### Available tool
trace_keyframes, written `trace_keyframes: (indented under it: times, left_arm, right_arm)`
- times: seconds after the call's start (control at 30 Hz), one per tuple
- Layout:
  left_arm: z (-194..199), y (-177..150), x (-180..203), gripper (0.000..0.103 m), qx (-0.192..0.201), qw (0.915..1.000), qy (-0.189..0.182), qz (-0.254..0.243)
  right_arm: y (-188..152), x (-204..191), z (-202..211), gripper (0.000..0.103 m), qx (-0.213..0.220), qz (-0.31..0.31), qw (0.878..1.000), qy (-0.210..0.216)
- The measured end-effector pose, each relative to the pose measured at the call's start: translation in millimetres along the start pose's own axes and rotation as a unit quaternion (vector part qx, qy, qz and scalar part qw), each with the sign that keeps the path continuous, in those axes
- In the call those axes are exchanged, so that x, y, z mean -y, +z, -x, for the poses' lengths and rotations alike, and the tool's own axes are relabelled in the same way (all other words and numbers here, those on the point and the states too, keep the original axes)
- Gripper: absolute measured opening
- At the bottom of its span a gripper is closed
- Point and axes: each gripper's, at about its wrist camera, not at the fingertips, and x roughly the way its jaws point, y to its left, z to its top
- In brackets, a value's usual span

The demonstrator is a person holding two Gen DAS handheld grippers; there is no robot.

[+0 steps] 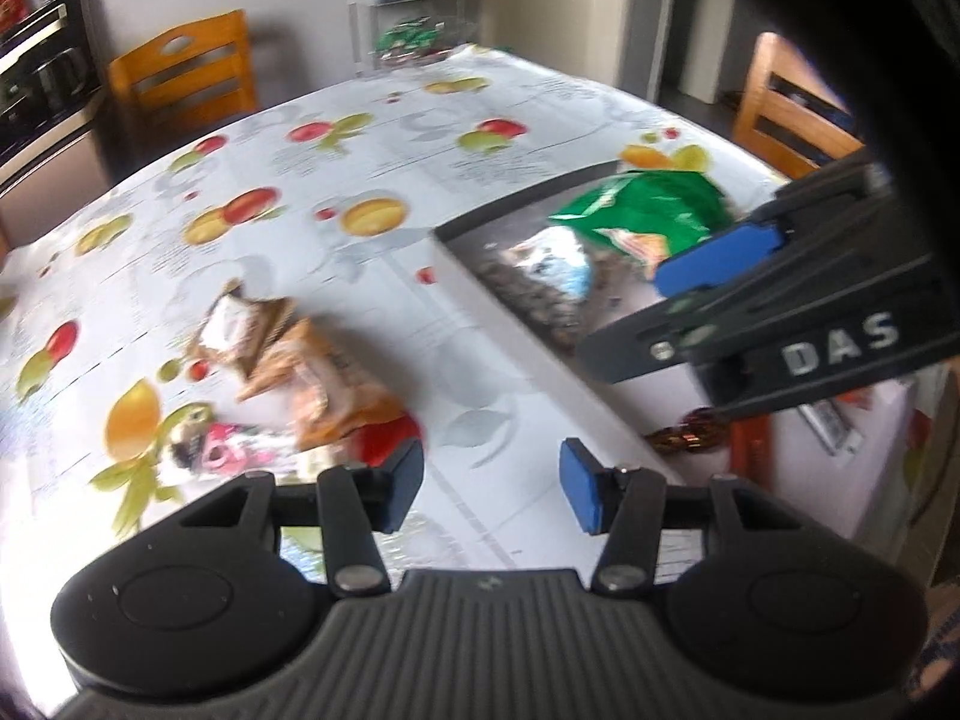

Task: Organize snacks
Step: 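Withdraw both tools from the box toward the remaining snacks, then grasp the pink candy stick with the left tool while the right approaches the orange pastry bag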

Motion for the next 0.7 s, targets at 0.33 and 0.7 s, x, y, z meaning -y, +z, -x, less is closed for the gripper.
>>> trace_keyframes:
  times: [0.33, 0.7]
  left_arm:
    - [-3, -9, -32, 0.049, -0.010, 0.9989, 0.035, 0.031]
    - [1, -22, -66, 0.049, -0.017, 0.9950, 0.067, 0.072]
  right_arm:
    - [19, -17, -11, 0.055, 0.003, 0.016, 1.000, 0.018]
    - [42, -47, -37, 0.058, -0.004, 0.042, 0.998, 0.046]
